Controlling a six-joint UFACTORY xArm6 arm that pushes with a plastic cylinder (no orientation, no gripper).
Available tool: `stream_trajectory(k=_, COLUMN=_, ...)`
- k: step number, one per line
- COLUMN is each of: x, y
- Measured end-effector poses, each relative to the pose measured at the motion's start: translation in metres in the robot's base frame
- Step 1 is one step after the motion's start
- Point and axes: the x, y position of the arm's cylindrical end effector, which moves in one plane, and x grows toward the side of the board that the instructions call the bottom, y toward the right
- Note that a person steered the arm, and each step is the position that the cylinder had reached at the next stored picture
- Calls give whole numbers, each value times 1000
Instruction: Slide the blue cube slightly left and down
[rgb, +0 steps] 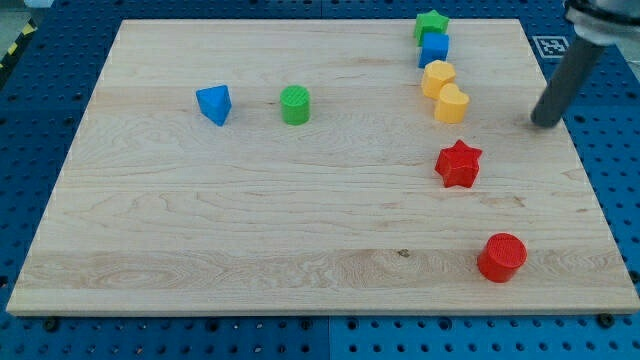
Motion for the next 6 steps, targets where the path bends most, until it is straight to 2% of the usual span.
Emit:
stream_trajectory(k=1, x=-70, y=-11)
stream_trajectory(k=2, x=-106, y=-71)
stream_trajectory(k=3, x=-112, y=-115)
stream_trajectory(k=6, x=-111, y=-186)
